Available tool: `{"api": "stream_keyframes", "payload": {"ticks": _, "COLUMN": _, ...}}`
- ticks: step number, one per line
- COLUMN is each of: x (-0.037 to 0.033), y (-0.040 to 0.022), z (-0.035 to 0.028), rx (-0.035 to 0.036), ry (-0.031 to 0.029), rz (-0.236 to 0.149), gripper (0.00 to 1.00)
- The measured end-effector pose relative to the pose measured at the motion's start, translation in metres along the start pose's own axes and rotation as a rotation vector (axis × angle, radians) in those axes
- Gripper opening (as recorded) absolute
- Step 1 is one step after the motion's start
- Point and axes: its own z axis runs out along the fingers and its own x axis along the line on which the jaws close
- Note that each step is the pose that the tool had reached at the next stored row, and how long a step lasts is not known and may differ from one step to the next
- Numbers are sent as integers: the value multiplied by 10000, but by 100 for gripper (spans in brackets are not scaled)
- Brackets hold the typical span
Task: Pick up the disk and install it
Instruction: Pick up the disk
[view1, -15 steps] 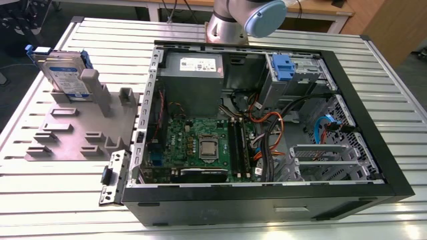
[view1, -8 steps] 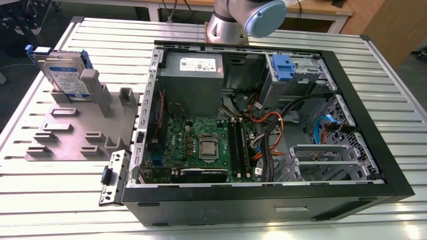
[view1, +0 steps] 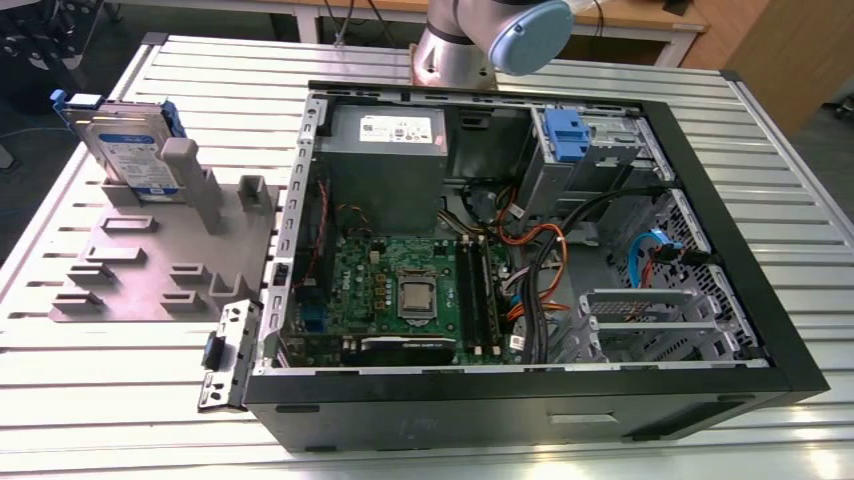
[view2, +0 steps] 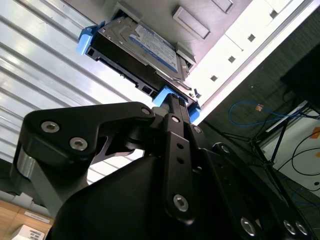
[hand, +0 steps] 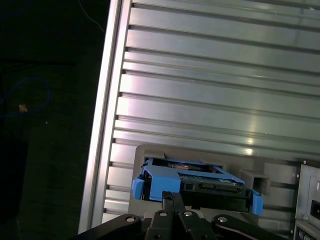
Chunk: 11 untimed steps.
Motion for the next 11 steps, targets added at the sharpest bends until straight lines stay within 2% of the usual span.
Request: {"api": "stream_keyframes", "payload": {"ticks": 11, "x": 0, "y": 0, "z": 0, "rx": -5, "ry": 20, "rz": -484, "gripper": 11}}
